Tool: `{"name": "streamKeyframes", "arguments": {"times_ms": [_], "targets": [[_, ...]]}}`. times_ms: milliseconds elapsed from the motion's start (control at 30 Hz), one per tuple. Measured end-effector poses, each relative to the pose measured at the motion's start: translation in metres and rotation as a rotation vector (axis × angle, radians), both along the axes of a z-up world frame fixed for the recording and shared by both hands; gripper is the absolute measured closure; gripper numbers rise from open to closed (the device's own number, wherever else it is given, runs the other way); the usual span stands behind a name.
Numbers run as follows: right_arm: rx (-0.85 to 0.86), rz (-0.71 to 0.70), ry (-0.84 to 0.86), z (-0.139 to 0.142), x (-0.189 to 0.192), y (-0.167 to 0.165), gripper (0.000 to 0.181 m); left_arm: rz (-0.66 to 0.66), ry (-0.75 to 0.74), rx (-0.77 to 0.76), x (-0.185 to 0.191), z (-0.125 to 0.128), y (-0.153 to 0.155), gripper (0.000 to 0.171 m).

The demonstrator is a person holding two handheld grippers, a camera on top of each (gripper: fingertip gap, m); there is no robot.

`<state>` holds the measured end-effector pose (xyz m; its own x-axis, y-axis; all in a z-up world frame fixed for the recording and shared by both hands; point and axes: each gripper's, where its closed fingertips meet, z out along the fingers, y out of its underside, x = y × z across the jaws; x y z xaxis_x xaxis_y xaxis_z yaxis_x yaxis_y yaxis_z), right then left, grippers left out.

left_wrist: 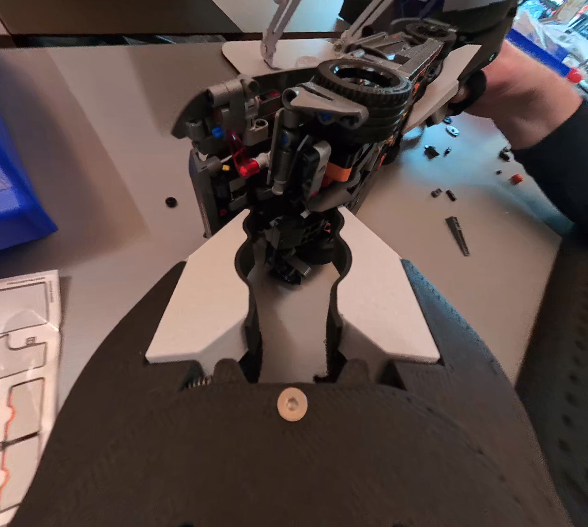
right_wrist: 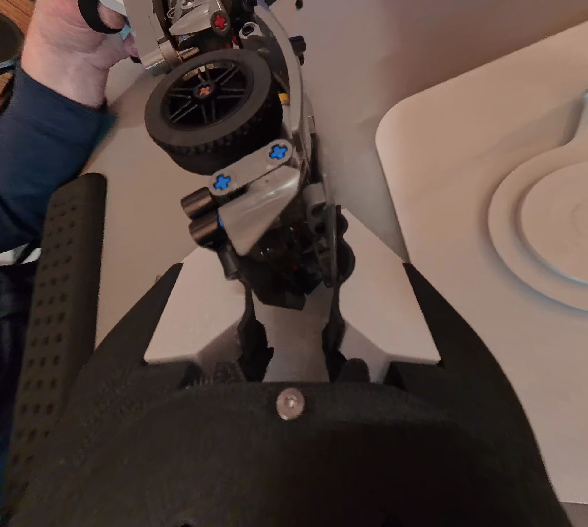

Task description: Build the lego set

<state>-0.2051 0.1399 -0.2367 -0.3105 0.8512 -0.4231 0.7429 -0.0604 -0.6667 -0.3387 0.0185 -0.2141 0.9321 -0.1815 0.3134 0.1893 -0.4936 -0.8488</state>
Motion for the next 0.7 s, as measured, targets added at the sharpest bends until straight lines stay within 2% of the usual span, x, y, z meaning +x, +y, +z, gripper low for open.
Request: {"name": "streamKeyframes", "arguments": {"times_ms": [233, 700], "targets": [[-0.062, 0.044, -0.072, 0.006, 0.016, -0.006, 0.134, -0.057, -0.079, -0.013, 0.015, 0.007, -0.004, 0.128], [-0.062, 0.036, -0.129, 0.005, 0.022, -0.005, 0.134, -0.054, -0.179, -0.030, 0.017, 0.004, 0.001, 0.128]]}}
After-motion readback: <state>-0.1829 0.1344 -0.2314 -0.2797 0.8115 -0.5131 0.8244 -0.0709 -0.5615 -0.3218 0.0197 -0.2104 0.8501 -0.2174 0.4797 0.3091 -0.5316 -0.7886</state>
